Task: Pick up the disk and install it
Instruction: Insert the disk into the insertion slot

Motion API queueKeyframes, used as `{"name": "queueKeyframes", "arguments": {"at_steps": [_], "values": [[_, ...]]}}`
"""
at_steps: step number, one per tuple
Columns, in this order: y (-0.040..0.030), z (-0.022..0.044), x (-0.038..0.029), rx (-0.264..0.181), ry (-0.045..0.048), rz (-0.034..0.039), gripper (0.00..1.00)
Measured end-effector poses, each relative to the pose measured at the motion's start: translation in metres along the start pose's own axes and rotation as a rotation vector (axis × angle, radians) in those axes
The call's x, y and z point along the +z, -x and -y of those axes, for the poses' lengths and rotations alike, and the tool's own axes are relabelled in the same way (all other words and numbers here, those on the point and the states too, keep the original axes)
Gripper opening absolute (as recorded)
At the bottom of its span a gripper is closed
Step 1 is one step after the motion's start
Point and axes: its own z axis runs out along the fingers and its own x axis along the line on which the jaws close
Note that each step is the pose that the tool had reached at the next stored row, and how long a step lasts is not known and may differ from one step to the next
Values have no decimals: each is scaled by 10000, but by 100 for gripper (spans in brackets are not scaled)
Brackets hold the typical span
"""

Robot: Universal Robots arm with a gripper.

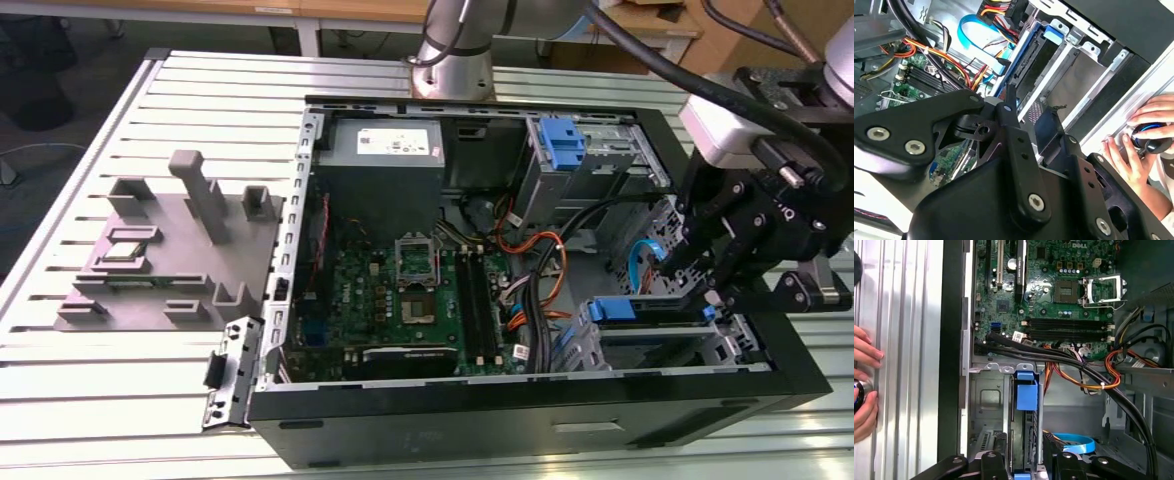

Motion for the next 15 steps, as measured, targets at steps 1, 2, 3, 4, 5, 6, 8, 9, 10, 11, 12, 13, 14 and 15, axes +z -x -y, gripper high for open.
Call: {"name": "queueKeyframes", "arguments": {"at_steps": [1,2,3,4,5,6,8,9,10,11,12,13,14,15], "values": [[0,1,11,-62,2,-1,42],[-1,1,23,-120,2,-2,42],[-1,1,35,-174,1,-4,42],[-1,2,45,-217,-1,-4,42],[-1,2,52,-243,-4,-6,42],[-2,2,60,-260,-7,-7,42],[0,2,79,-288,-17,-5,42],[2,2,88,-298,-21,-6,42],[4,2,98,-308,-26,-6,42],[4,2,111,-315,-39,-5,42],[4,0,124,-319,-61,-5,42],[3,-2,137,-326,-89,-7,42],[3,-4,148,-333,-112,-9,42],[3,-9,157,-336,-132,-11,42]]}}
